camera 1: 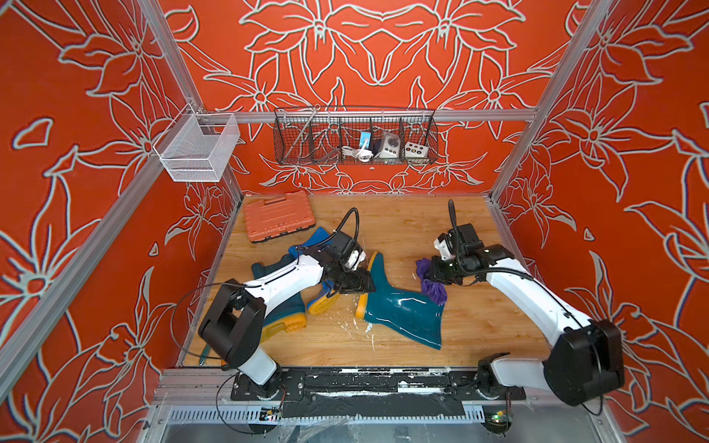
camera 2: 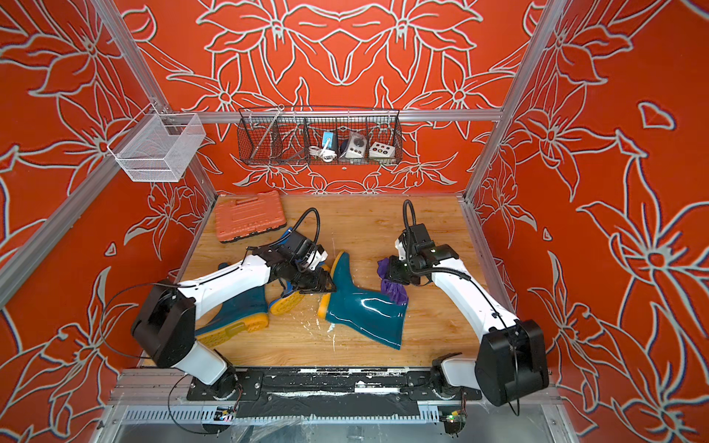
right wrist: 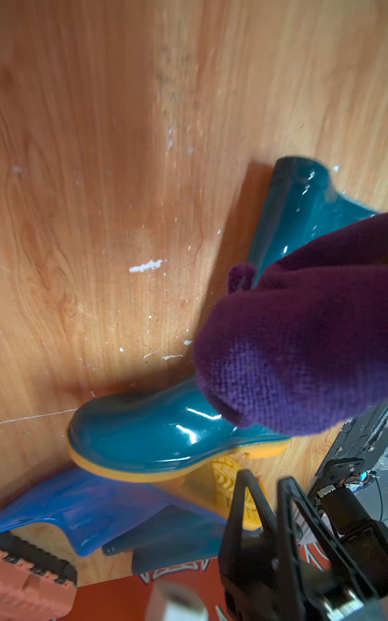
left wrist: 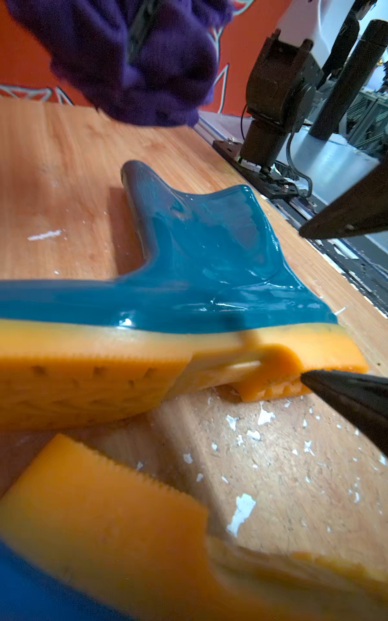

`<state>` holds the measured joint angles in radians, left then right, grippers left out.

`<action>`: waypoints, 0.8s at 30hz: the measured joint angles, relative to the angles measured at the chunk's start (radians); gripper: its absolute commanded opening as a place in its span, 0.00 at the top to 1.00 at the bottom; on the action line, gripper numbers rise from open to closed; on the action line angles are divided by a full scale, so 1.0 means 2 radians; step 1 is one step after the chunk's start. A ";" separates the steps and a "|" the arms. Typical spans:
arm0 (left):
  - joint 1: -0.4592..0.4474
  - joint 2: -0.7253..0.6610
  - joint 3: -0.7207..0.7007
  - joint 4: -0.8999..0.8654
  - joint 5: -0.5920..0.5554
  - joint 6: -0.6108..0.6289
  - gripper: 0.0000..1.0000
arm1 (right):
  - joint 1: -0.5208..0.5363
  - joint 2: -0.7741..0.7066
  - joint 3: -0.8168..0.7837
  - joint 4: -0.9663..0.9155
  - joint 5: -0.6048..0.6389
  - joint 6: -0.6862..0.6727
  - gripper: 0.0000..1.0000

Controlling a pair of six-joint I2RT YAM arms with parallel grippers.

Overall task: Wipe the rubber boots with a cloth
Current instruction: Wipe the dirt off the rubber boot.

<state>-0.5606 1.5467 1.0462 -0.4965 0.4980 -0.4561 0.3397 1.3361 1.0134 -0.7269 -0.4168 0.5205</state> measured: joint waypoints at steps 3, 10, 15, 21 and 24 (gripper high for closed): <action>-0.007 -0.024 -0.038 0.037 0.000 -0.006 0.40 | 0.039 0.034 0.027 0.011 -0.006 -0.005 1.00; -0.015 -0.028 -0.101 0.088 -0.012 -0.011 0.42 | 0.152 0.192 0.127 0.071 -0.034 -0.021 1.00; -0.015 -0.027 -0.120 0.110 -0.015 -0.014 0.45 | 0.139 0.253 0.146 0.069 -0.066 -0.036 1.00; -0.015 -0.025 -0.136 0.141 -0.013 -0.025 0.55 | 0.070 0.250 0.114 0.073 -0.066 -0.038 1.00; -0.015 -0.024 -0.139 0.149 -0.012 -0.032 0.60 | 0.055 0.249 0.108 0.065 -0.060 -0.038 1.00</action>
<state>-0.5900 1.4994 0.7689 -0.1989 0.4732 -0.5209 0.4500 1.8347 1.2297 -0.5972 -0.5358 0.4450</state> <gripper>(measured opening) 0.424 0.138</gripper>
